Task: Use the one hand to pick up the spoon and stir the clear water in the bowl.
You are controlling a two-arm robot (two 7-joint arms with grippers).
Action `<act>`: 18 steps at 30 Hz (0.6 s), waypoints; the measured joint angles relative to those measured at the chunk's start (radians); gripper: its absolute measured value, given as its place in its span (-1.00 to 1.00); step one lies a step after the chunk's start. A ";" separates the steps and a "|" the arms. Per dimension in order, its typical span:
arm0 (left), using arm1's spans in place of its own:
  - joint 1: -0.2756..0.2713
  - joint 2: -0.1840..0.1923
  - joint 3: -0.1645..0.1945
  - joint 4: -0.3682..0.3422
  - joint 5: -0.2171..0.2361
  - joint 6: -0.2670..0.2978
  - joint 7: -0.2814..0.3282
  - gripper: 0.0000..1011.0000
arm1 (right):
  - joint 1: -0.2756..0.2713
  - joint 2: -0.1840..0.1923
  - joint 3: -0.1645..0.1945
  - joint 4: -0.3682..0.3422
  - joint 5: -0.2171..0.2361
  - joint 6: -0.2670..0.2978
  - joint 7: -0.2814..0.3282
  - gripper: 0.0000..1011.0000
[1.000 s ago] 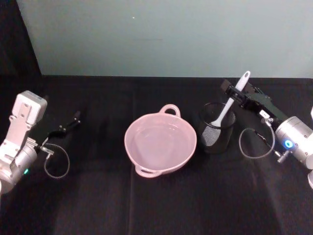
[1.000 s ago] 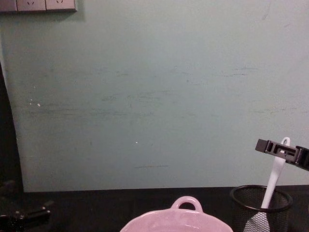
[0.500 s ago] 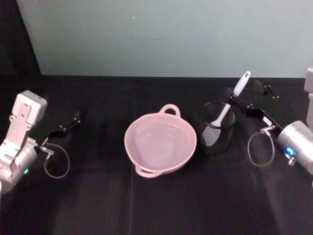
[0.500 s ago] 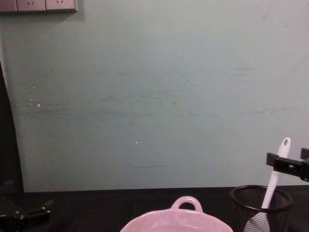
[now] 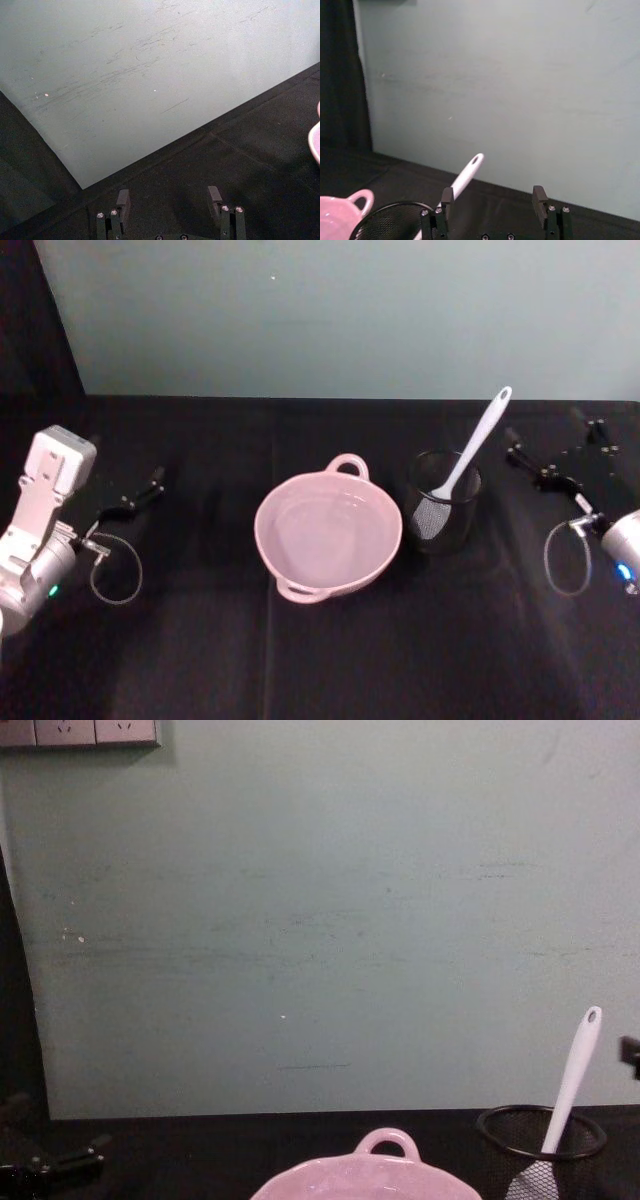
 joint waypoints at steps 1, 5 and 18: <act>0.000 0.000 0.000 0.000 0.000 0.000 0.000 1.00 | -0.012 0.001 0.007 -0.010 -0.004 -0.008 -0.008 0.98; 0.000 0.000 0.000 0.000 0.000 0.000 0.000 1.00 | -0.085 -0.001 0.055 -0.055 -0.022 -0.063 -0.056 0.98; 0.000 0.000 0.000 0.000 0.000 0.000 0.000 1.00 | -0.147 -0.072 0.128 0.005 -0.033 -0.163 -0.117 0.98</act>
